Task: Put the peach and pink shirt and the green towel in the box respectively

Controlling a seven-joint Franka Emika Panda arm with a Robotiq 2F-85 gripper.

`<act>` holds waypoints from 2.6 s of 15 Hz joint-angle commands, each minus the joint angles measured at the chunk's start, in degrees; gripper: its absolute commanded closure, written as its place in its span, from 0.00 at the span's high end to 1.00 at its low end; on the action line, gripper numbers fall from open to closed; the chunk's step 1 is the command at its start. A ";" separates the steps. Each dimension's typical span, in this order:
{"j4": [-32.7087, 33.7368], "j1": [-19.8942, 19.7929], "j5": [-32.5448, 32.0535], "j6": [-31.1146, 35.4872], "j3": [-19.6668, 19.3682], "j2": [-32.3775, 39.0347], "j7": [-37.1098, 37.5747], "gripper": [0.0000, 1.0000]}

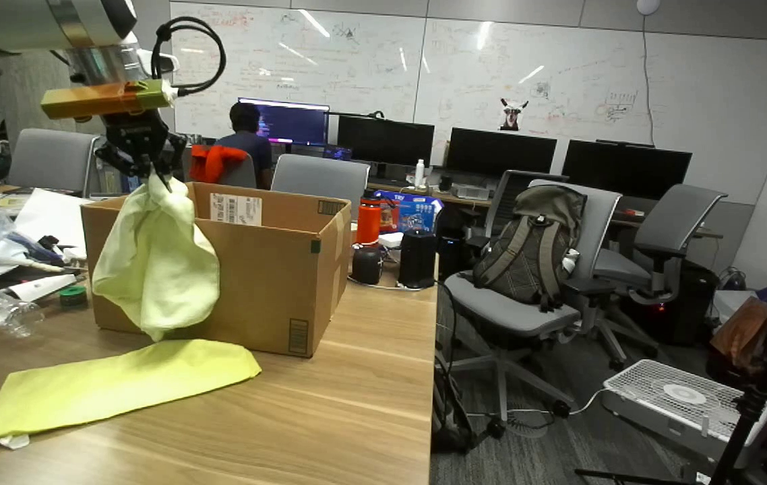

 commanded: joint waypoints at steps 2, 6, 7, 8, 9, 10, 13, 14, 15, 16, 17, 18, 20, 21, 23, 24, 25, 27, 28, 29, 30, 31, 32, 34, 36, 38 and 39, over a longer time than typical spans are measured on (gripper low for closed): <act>4.38 -0.15 -3.13 -3.58 1.59 -1.30 3.14 0.02; 7.50 -0.08 -3.22 -4.38 2.32 -0.96 4.06 0.02; 8.47 -0.05 -3.39 -4.78 2.48 -0.91 4.27 0.02; 9.47 -0.06 -3.49 -5.15 2.57 -0.91 4.47 0.02; 10.49 -0.10 -3.58 -5.43 2.62 -1.02 4.55 0.02; 11.60 -0.19 -4.07 -5.71 2.60 -1.23 4.87 0.02; 15.14 -0.51 -5.56 -6.85 2.36 -1.83 5.30 0.02; 16.46 -0.68 -6.06 -7.39 2.29 -1.80 5.51 0.02; 17.65 -0.96 -6.86 -8.04 2.15 -1.95 5.83 0.02; 18.76 -1.25 -7.81 -8.40 2.01 -2.08 6.16 0.02; 20.01 -1.50 -8.18 -9.05 1.88 -2.14 6.31 0.02; 21.21 -1.78 -8.08 -9.64 1.70 -2.21 6.27 0.02; 23.46 -2.40 -8.18 -10.73 1.43 -2.19 6.36 0.02; 24.38 -2.66 -8.16 -11.20 1.33 -2.06 6.33 0.02; 26.05 -3.11 -8.73 -12.04 1.15 -1.64 6.53 0.02; 26.38 -3.31 -9.28 -12.05 1.09 -1.52 6.72 0.02; 27.21 -3.44 -9.28 -12.61 1.06 -1.22 6.65 0.02; 28.44 -3.63 -9.76 -13.53 1.03 -0.51 6.63 0.02; 29.22 -3.68 -9.98 -14.31 1.01 -0.05 6.56 0.02; 30.03 -3.69 -10.13 -15.06 0.95 0.56 6.44 0.02; 30.72 -3.65 -10.19 -15.81 0.87 1.09 6.32 0.02; 31.82 -3.59 -9.74 -16.77 0.75 1.93 5.79 0.02; 32.71 -3.51 -9.48 -17.68 0.62 2.70 5.71 0.02; 34.82 -3.39 -9.27 -19.60 0.20 4.52 5.24 0.02; 36.60 -3.17 -9.34 -21.16 -0.35 6.23 5.25 0.02; 37.83 -2.97 -8.96 -22.03 -0.89 7.47 4.72 0.02; 38.33 -2.86 -8.70 -22.30 -1.09 7.86 4.23 0.35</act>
